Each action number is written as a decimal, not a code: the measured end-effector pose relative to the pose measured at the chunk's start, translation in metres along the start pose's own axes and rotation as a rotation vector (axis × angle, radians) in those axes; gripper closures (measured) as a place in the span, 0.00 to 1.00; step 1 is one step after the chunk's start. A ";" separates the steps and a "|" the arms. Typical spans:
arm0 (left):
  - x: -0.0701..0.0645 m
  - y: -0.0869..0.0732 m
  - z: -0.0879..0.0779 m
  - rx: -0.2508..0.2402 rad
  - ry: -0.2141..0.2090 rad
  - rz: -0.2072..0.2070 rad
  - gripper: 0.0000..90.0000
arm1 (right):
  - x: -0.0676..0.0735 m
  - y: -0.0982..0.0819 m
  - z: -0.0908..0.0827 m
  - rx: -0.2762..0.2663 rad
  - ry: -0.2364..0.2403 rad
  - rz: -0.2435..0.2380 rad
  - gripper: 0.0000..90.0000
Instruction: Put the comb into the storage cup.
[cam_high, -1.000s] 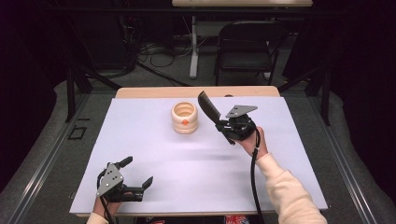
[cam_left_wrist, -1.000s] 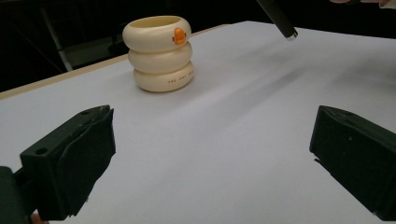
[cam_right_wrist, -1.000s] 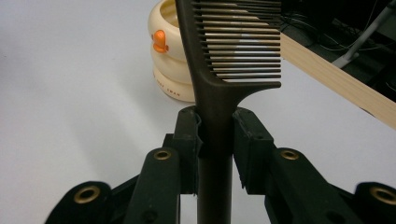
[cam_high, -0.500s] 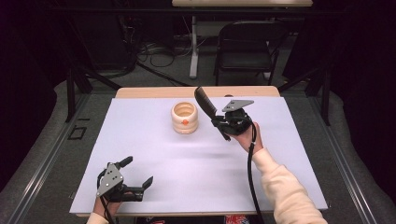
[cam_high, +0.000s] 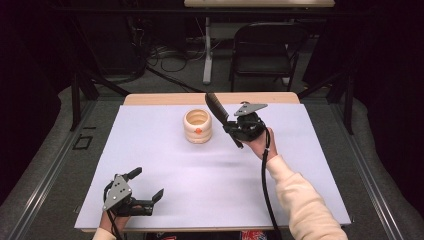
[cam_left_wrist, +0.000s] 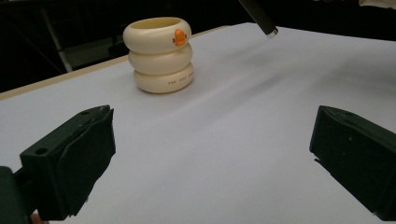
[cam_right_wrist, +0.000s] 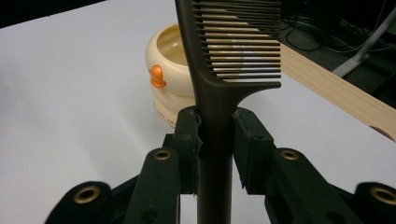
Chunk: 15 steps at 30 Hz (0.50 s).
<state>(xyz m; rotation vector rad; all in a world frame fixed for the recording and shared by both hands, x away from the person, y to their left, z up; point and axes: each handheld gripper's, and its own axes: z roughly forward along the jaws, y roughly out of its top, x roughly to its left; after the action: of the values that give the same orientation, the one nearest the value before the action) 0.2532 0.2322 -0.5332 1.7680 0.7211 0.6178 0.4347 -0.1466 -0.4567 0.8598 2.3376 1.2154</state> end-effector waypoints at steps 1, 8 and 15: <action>0.000 0.000 0.000 0.001 0.000 0.000 0.00 | 0.000 0.001 0.000 0.000 0.000 0.000 0.80; 0.000 0.000 0.000 0.001 0.002 -0.001 0.00 | -0.002 0.005 0.003 -0.007 0.001 0.010 0.80; 0.000 0.000 -0.001 0.000 0.002 0.001 0.00 | -0.001 0.008 0.006 -0.007 0.003 0.010 0.80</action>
<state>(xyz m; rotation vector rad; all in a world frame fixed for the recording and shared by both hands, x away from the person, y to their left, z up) 0.2526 0.2323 -0.5330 1.7680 0.7218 0.6201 0.4423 -0.1400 -0.4533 0.8691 2.3323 1.2293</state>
